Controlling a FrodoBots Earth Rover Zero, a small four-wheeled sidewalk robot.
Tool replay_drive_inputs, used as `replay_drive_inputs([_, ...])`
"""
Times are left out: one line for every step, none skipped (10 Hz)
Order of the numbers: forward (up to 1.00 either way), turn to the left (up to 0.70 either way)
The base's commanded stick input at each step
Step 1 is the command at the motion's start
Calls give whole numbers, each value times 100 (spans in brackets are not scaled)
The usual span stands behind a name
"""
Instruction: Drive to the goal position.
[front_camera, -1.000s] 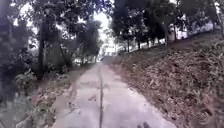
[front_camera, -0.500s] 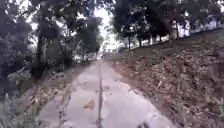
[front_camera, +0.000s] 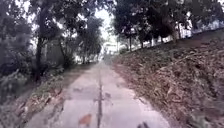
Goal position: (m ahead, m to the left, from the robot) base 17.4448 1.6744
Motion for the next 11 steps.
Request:
replay_drive_inputs([70, 1])
replay_drive_inputs([70, 1])
replay_drive_inputs([70, 1])
replay_drive_inputs([70, 1])
replay_drive_inputs([70, 1])
replay_drive_inputs([70, 1])
replay_drive_inputs([70, 1])
replay_drive_inputs([70, 1])
replay_drive_inputs([70, 1])
replay_drive_inputs([70, 1])
replay_drive_inputs([70, 1])
